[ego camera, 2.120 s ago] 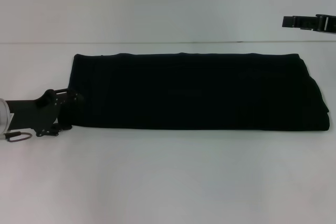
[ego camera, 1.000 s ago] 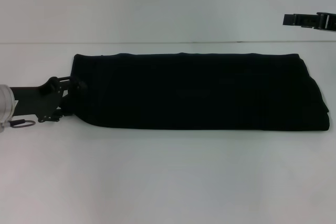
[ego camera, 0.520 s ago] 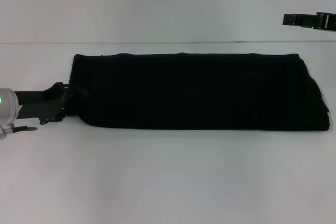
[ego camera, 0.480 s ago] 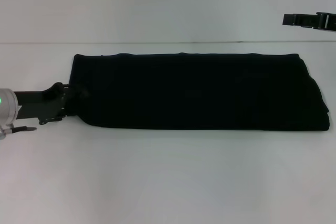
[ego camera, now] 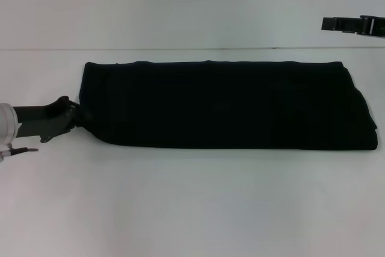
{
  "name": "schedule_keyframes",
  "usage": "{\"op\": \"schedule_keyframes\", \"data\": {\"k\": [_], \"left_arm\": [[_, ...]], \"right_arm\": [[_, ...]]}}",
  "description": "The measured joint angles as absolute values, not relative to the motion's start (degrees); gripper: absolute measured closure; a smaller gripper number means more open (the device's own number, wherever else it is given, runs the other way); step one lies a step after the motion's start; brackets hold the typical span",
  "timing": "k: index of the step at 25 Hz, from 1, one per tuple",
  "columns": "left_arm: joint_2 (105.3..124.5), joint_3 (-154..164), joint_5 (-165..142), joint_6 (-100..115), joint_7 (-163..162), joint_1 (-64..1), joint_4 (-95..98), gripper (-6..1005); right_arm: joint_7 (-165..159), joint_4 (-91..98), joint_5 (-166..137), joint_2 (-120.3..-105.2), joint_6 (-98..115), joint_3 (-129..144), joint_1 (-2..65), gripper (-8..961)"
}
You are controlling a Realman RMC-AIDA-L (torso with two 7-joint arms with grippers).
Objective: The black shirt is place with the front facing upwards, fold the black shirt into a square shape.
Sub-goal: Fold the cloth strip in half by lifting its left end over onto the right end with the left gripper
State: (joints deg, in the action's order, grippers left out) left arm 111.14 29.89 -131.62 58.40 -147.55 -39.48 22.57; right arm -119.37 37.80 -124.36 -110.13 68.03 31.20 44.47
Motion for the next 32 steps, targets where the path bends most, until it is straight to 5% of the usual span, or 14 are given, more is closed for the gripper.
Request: {"op": "schedule_keyframes", "data": {"k": [9, 19, 27, 32], "left_arm": [[113.18, 29.35, -130.59, 60.29, -144.03, -35.62, 28.61, 987], [112.59, 25.08, -124.75, 65.82, -133.91, -27.14, 32.81, 988], [108.94, 17.95, -125.88, 70.86, -130.33, -19.7, 36.11, 987], [108.43, 15.4, -123.76, 78.31, -129.96, -20.85, 37.59, 987]], "right_arm": [[-118.75, 37.35, -122.17, -110.83, 67.61, 31.2, 44.22, 204], [-118.04, 37.08, -118.17, -113.56, 66.45, 31.2, 43.42, 205], [-118.0, 37.01, -116.35, -114.68, 64.61, 31.72, 43.72, 205], [-116.88, 36.92, -116.35, -114.99, 64.54, 31.75, 43.59, 205]]}}
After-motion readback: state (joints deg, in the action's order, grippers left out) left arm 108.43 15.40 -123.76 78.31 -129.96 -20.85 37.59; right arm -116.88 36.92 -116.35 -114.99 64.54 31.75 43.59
